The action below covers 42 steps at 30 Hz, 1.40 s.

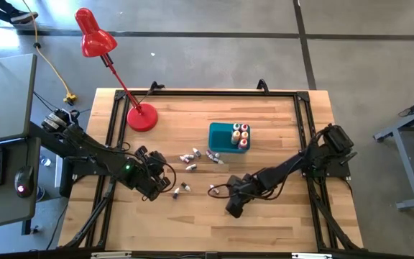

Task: Pick & Place food coloring
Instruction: Put the small orange food coloring bottle into the blue bin

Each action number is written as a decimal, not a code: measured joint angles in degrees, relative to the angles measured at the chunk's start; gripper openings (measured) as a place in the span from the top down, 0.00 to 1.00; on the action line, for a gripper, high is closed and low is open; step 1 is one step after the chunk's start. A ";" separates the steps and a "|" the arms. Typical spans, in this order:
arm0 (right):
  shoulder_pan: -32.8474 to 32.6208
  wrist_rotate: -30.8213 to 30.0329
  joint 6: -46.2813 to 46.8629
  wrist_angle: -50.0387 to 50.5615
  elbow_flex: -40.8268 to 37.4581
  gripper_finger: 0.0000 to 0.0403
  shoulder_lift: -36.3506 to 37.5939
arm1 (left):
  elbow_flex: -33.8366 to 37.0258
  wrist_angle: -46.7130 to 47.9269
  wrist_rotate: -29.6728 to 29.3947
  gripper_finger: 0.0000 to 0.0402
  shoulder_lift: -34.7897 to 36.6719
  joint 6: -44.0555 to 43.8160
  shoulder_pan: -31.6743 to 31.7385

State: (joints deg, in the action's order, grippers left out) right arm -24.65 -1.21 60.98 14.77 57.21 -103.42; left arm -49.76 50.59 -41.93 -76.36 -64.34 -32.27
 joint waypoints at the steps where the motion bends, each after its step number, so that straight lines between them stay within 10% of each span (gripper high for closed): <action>1: 0.16 0.26 -0.43 -0.30 -0.44 0.68 0.00 | 0.00 -0.02 -0.02 1.00 0.01 0.00 0.00; 22: 4.87 2.08 -17.77 -1.68 -1.31 0.88 -0.03 | 0.00 0.40 -0.72 1.00 0.00 0.99 0.02; 31: 17.28 -0.23 -32.97 2.05 7.33 0.84 5.26 | 0.00 0.37 -0.90 1.00 -0.02 1.07 0.02; 37: 26.13 -14.51 -45.64 10.14 11.83 0.86 8.76 | 0.00 0.33 -0.85 1.00 -0.02 1.07 0.02; 42: 31.61 -11.50 -51.43 12.33 11.58 0.83 5.95 | 0.00 0.29 -1.09 1.00 -0.02 1.13 0.02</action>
State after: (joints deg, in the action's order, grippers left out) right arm 6.96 -12.71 9.55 27.10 68.79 -97.47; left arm -49.76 50.87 -43.03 -76.38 -63.20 -32.25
